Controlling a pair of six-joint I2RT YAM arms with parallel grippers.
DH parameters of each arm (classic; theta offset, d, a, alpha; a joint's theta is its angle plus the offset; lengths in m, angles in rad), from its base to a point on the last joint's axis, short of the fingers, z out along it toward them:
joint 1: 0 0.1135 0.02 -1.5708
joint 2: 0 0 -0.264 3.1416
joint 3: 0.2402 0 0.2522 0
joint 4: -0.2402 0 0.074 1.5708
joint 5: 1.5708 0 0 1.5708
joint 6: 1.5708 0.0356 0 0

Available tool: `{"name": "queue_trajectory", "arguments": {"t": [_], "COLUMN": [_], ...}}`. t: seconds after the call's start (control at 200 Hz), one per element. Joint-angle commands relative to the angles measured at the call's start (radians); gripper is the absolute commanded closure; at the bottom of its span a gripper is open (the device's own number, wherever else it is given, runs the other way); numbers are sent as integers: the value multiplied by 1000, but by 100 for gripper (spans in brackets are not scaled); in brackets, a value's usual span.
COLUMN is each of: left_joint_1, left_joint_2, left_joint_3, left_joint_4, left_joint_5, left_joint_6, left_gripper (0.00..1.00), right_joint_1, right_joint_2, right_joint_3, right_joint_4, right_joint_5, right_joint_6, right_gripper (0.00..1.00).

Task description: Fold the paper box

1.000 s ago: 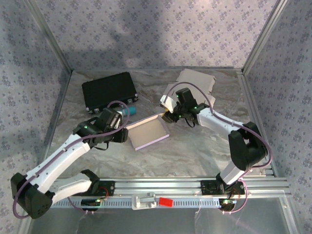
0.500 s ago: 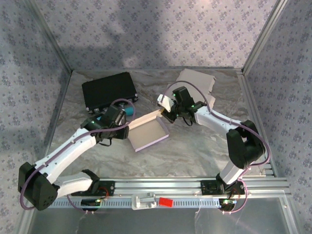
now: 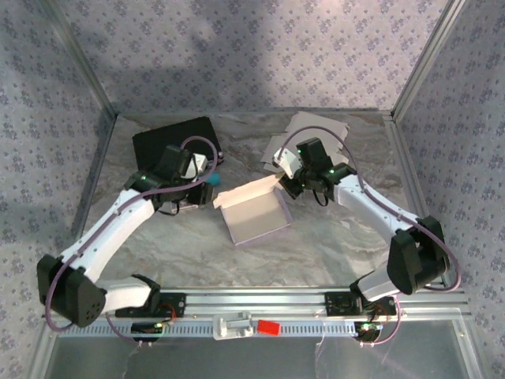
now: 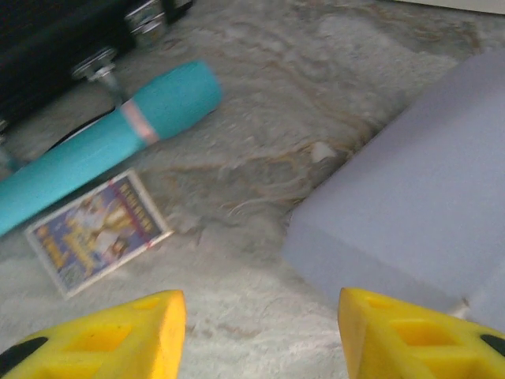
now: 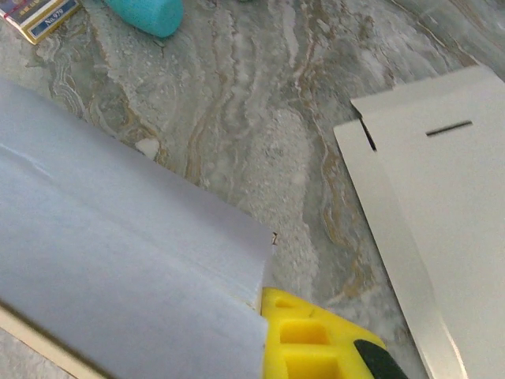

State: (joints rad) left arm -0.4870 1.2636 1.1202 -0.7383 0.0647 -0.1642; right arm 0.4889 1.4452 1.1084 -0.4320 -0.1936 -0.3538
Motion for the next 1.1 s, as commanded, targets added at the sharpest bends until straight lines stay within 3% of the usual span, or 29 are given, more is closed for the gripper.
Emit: {"name": "queue_trajectory", "arguments": {"t": [0.0,0.13,0.245,0.305,0.49,0.6,0.959,1.094], "left_joint_1": [4,-2,7,22,1,-75,-76,-82], "left_joint_2": [60,70,24,-21,-88,-23,156,196], "left_joint_3": [42,45,24,3,-60,-50,24,54], "left_joint_4": [54,91,98,107,113,85,125,129], "left_joint_5": [191,253,113,94,377,312,176,205], "left_joint_6": [152,204,176,160,243,294,342,330], "left_gripper": [48,50,50,50,49,48,46,56], "right_joint_1": [-27,-51,-58,-63,-65,-67,-69,-69], "right_joint_2": [-28,-10,2,8,17,17,24,26], "right_joint_3": [-19,19,28,29,31,31,28,29], "right_joint_4": [-94,-148,-155,-158,-159,-157,-155,-151], "right_joint_5": [15,13,35,43,54,48,37,33], "right_joint_6": [51,62,70,76,83,85,81,85], "right_gripper": [100,100,100,100,100,100,100,100]}}
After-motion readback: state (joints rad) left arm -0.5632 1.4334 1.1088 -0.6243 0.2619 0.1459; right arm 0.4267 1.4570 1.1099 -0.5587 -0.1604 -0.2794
